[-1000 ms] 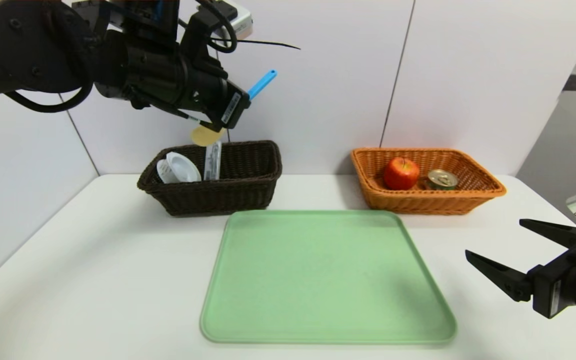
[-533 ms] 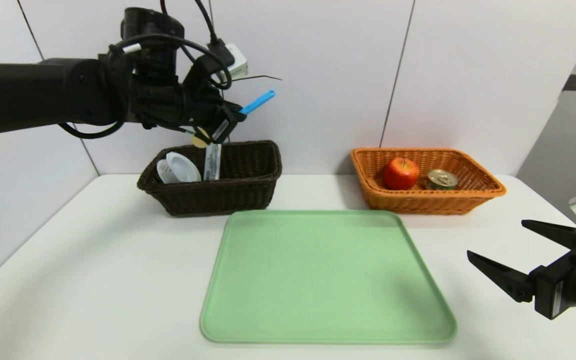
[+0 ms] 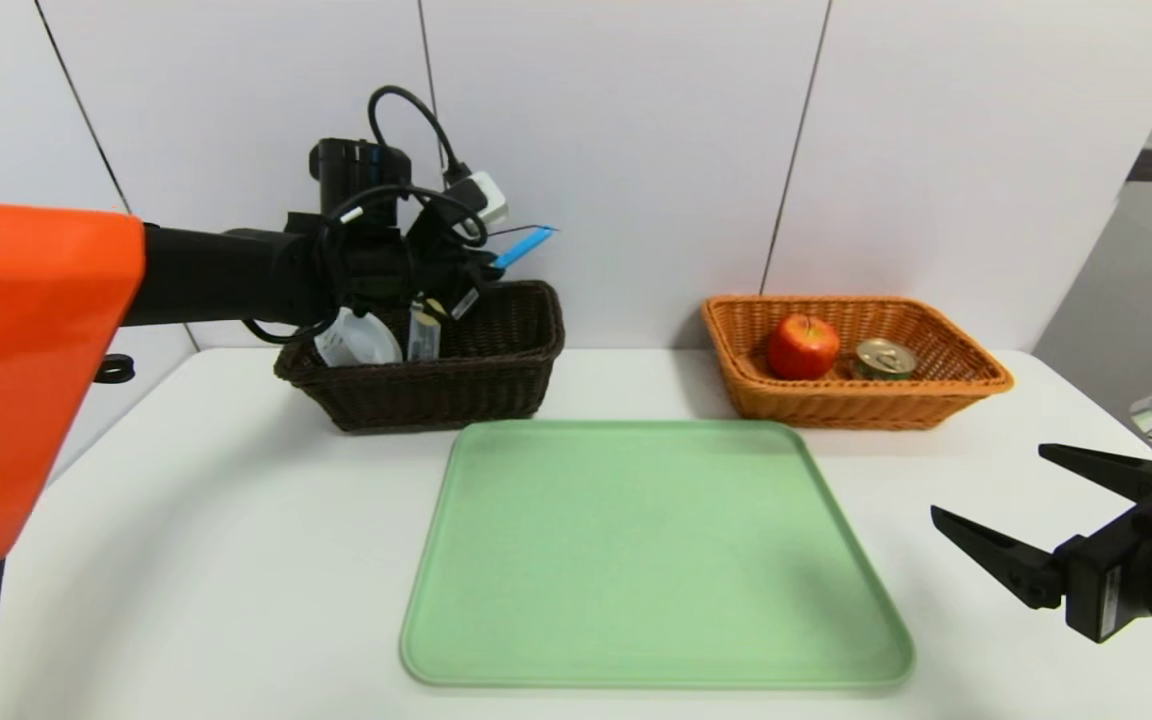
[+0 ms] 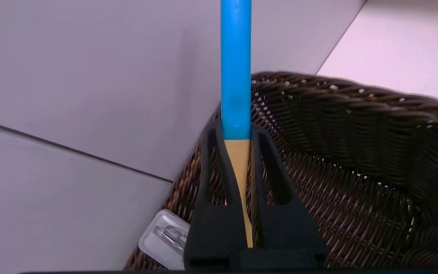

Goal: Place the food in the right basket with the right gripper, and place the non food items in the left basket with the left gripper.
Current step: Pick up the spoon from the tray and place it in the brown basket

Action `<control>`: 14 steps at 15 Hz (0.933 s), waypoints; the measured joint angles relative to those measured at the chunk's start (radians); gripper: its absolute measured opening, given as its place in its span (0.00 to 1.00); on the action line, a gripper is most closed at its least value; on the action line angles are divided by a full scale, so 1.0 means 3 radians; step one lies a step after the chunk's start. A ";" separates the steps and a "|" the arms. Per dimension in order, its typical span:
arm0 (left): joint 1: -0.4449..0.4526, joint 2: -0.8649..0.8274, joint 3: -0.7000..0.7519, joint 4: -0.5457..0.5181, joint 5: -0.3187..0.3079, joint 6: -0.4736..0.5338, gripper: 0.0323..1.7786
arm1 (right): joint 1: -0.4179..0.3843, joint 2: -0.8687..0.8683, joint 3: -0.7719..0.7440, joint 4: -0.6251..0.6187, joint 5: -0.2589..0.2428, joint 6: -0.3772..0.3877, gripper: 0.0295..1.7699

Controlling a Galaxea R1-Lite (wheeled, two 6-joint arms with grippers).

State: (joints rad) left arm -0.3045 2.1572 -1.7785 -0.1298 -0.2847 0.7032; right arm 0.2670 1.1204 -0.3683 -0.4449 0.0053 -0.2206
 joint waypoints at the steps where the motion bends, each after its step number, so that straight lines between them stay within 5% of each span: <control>1: 0.0002 0.0032 0.0004 -0.0003 0.0013 -0.0046 0.04 | 0.0000 0.0006 0.0000 -0.0001 0.0000 0.0000 0.97; 6: 0.0006 0.0094 -0.0028 0.0024 0.0380 -0.0532 0.04 | 0.0003 0.0055 0.0004 -0.0003 0.0000 -0.0005 0.97; 14: 0.0024 0.0088 -0.0059 0.0242 0.0670 -0.0552 0.04 | 0.0003 0.0091 0.0021 -0.0005 0.0001 -0.0030 0.97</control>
State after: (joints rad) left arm -0.2972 2.1836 -1.7962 -0.0572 -0.0836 0.5377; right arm 0.2679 1.1477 -0.3621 -0.4464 0.0057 -0.2298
